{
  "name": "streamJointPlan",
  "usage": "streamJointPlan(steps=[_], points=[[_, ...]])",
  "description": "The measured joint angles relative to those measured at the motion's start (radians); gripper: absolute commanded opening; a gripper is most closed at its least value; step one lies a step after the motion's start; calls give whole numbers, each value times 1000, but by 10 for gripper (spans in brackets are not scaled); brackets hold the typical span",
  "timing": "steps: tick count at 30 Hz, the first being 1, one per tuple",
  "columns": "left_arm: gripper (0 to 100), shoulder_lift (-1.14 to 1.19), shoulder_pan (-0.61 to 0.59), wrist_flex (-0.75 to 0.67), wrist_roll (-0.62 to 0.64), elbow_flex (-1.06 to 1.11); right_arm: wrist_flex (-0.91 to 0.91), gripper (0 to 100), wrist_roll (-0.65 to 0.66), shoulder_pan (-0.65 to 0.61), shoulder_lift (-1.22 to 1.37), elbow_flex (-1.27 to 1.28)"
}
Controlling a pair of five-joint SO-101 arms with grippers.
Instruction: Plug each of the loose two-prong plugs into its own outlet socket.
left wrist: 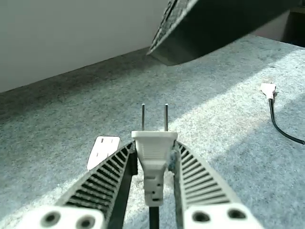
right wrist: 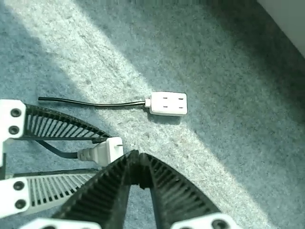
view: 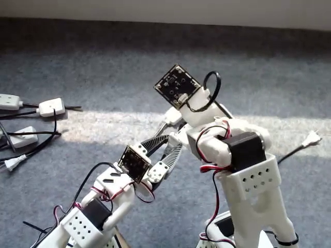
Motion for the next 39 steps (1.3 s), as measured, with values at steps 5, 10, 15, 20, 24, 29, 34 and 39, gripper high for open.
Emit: streamJointPlan(steps=[5, 10, 15, 20, 24, 29, 34, 39], points=[[6, 0, 0, 0, 0, 0, 6, 6, -5, -58, 9, 25], [6, 0, 0, 0, 0, 0, -48, 6, -5, -60, 46, 138], [6, 3, -5, 2, 2, 0, -132, 6, -6, -49, 46, 236], [6, 3, -6, 2, 2, 0, -195, 6, -3, 15, 71, 288], [6, 6, -5, 2, 2, 0, -221, 6, 29, 38, 112, 316], [6, 9, -9, 5, 2, 0, -324, 6, 34, 51, 172, 368], [6, 6, -6, 5, -2, 0, -374, 6, 37, 110, 272, 384], [6, -8, -8, 2, 0, 0, -373, 6, 40, 110, 319, 405]])
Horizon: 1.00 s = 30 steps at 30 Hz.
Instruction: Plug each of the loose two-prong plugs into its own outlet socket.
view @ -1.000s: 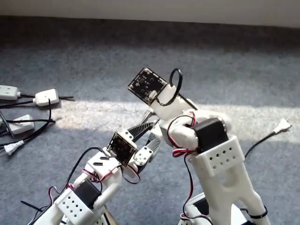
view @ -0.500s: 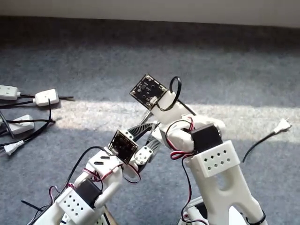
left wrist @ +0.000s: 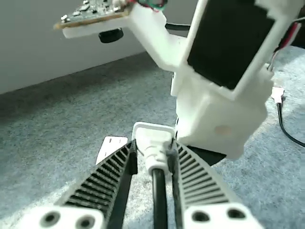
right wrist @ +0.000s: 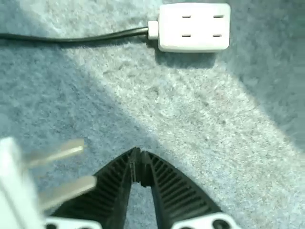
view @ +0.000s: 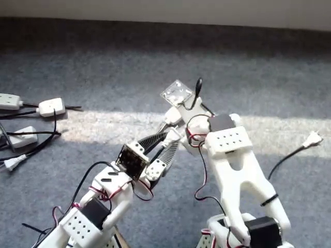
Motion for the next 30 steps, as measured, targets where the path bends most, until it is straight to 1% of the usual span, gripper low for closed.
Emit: streamJointPlan(steps=[4, 11, 15, 20, 22, 25, 27, 30], points=[[6, 9, 2, 0, -2, 0, 2, 6, 0, 17, -61, 2], [6, 9, 6, 0, -2, 0, 18, 6, 0, 138, -285, 2], [6, 9, 6, 0, -2, 0, 87, 6, 0, 120, -362, -31], [6, 9, 5, 0, -2, 0, 138, 6, 0, 97, -381, -48], [6, 9, -25, 0, -2, 0, 149, 6, -40, 127, -381, -48], [6, 9, -124, 5, -2, -5, 158, 6, -114, 209, -381, -48], [6, 9, -196, 64, -2, -40, 184, 6, -170, 249, -381, -48], [6, 12, -264, 210, -2, -150, 206, 6, -238, 269, -382, 11]])
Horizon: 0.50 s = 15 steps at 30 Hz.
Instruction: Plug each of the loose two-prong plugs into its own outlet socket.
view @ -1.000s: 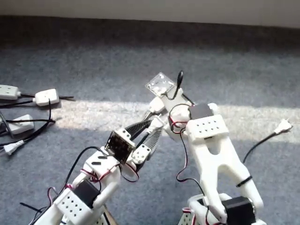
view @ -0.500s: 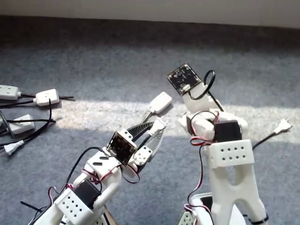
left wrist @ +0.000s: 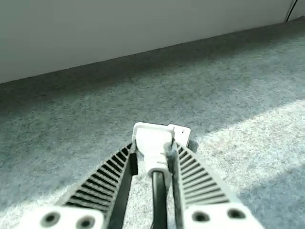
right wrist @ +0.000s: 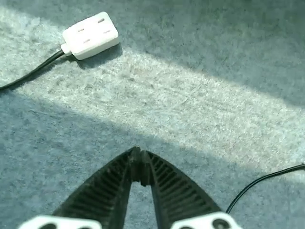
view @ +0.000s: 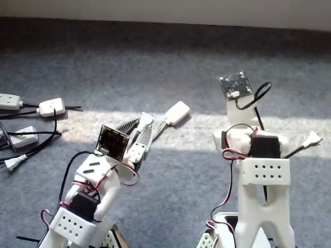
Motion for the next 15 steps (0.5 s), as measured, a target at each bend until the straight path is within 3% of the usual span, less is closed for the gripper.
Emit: streamJointPlan(steps=[8, 15], points=[[6, 26, -6, 192, -6, -183, -83, 6, -140, 2, 0, 301], [6, 381, -18, 328, -87, -463, -238, 6, -178, 26, 0, 453]])
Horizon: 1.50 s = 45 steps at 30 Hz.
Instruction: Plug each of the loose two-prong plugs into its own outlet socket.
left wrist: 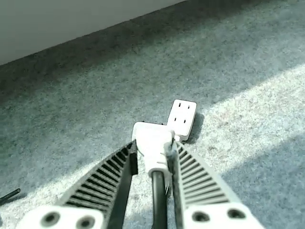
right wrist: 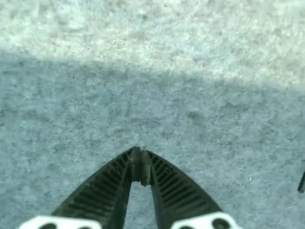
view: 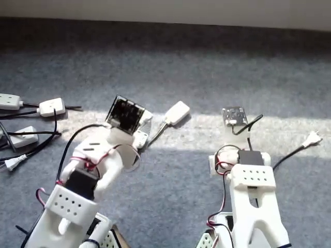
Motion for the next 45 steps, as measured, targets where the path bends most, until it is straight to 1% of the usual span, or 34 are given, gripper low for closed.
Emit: streamJointPlan(steps=[4, 9, 14, 17, 24, 29, 32, 34, 36, 41, 45], points=[[6, 284, 3, 133, -21, -261, -89, 6, 0, 2, 0, 69], [6, 629, 17, 308, -144, -624, -245, 6, 0, 3, -5, 184], [6, 962, 23, 466, -186, -987, -333, 6, 0, 3, -6, 230], [6, 1145, 28, 568, -247, -1197, -354, 6, 0, 3, -6, 230], [6, 1510, 32, 789, -285, -1680, -361, 6, 0, 3, -6, 233], [6, 1745, 31, 905, -298, -1946, -361, 6, 0, 3, -6, 233], [6, 1847, 34, 968, -290, -2056, -361, 6, 0, 3, -6, 233], [6, 1884, 34, 976, -287, -2093, -361, 6, 0, 3, -6, 233], [6, 1906, 34, 980, -281, -2108, -361, 6, 0, 3, -6, 236], [6, 1942, 32, 982, -210, -2116, -361, 6, 0, 3, -9, 258], [6, 1944, 32, 984, -181, -2117, -361, 6, 0, 3, -9, 259]])
